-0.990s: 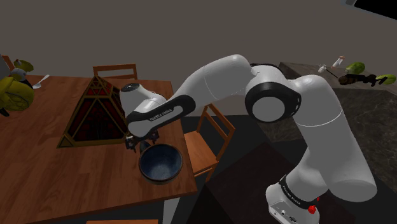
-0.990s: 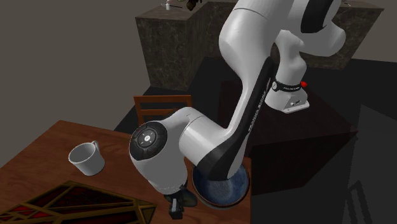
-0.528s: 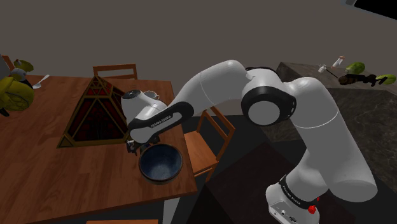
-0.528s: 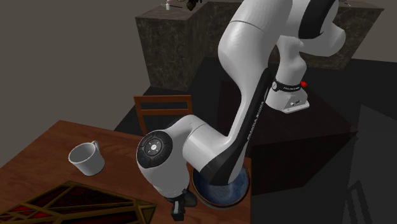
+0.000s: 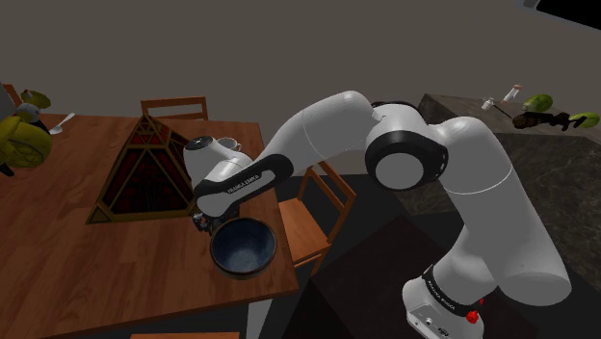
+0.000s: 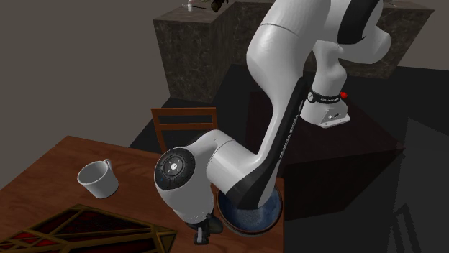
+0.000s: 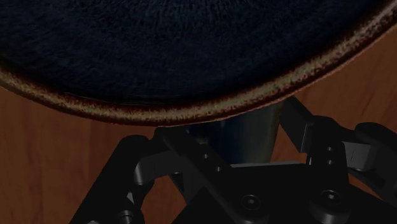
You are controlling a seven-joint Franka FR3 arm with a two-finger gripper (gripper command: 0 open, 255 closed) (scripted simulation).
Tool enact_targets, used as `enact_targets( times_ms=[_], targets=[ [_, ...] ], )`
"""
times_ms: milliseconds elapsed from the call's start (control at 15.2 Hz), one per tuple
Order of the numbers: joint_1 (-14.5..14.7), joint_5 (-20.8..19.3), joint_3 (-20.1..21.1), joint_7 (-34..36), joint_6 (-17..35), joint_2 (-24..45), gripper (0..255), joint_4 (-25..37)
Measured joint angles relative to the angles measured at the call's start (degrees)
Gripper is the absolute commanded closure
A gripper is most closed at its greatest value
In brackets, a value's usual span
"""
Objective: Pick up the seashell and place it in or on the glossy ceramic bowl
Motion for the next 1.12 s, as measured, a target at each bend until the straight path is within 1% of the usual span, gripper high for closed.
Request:
enact_targets(
  times_ms=[528, 1122],
  targets=[
    [0.01, 0.0, 0.01, 0.01, -0.15, -0.28, 255, -0.13],
    [-0.09, 0.09, 0.08, -0.22, -3.51, -5.15, 255, -1.57]
  ],
)
